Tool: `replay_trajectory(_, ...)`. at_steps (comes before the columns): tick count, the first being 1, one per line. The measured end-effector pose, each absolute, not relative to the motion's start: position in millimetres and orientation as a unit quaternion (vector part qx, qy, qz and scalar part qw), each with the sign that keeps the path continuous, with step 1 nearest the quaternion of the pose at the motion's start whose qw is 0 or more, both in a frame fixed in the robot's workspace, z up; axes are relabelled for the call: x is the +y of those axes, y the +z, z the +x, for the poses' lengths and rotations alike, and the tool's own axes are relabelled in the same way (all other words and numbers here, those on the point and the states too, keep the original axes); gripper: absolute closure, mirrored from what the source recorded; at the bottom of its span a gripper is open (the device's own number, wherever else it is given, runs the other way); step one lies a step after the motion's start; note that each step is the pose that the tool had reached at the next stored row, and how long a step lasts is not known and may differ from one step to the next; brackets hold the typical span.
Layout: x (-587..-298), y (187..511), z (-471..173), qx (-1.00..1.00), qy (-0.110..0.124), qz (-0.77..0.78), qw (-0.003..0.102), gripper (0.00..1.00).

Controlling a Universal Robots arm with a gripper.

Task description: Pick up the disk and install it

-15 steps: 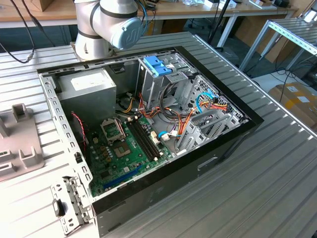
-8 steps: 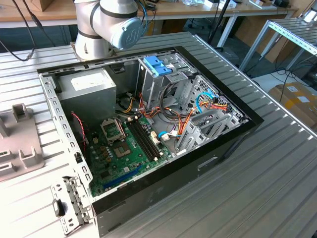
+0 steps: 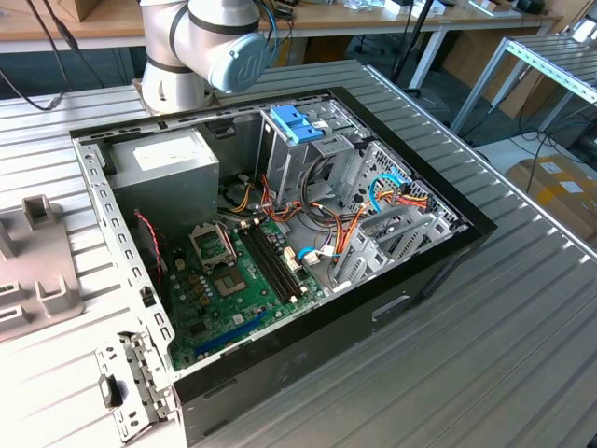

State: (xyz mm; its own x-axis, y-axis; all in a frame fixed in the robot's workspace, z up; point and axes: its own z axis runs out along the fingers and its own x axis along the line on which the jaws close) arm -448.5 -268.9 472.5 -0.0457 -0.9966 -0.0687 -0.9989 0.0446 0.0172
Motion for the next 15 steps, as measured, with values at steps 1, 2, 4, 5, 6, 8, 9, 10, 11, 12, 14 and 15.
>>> replay_trajectory(1, -269, 475, -448, 0.722, 0.03, -0.691, 0.019, 0.63)
replay_trajectory(2, -269, 477, -448, 0.722, 0.03, -0.69, 0.019, 0.63)
replay_trajectory(4, -269, 479, -448, 0.722, 0.03, -0.69, 0.019, 0.63)
replay_trajectory(5, -269, 480, -448, 0.722, 0.03, -0.69, 0.019, 0.63)
replay_trajectory(6, -269, 481, -448, 0.722, 0.03, -0.69, 0.019, 0.63)
replay_trajectory(8, -269, 484, -448, 0.722, 0.03, -0.69, 0.019, 0.63)
replay_trajectory(9, -269, 485, -448, 0.722, 0.03, -0.69, 0.019, 0.63)
replay_trajectory(10, -269, 486, -448, 0.722, 0.03, -0.691, 0.019, 0.63)
replay_trajectory(11, -269, 488, -448, 0.722, 0.03, -0.691, 0.019, 0.63)
replay_trajectory(12, -269, 489, -448, 0.722, 0.03, -0.69, 0.019, 0.63)
replay_trajectory(14, -269, 491, -448, 0.722, 0.03, -0.69, 0.019, 0.63)
replay_trajectory(15, -269, 492, -448, 0.722, 0.03, -0.69, 0.019, 0.63)
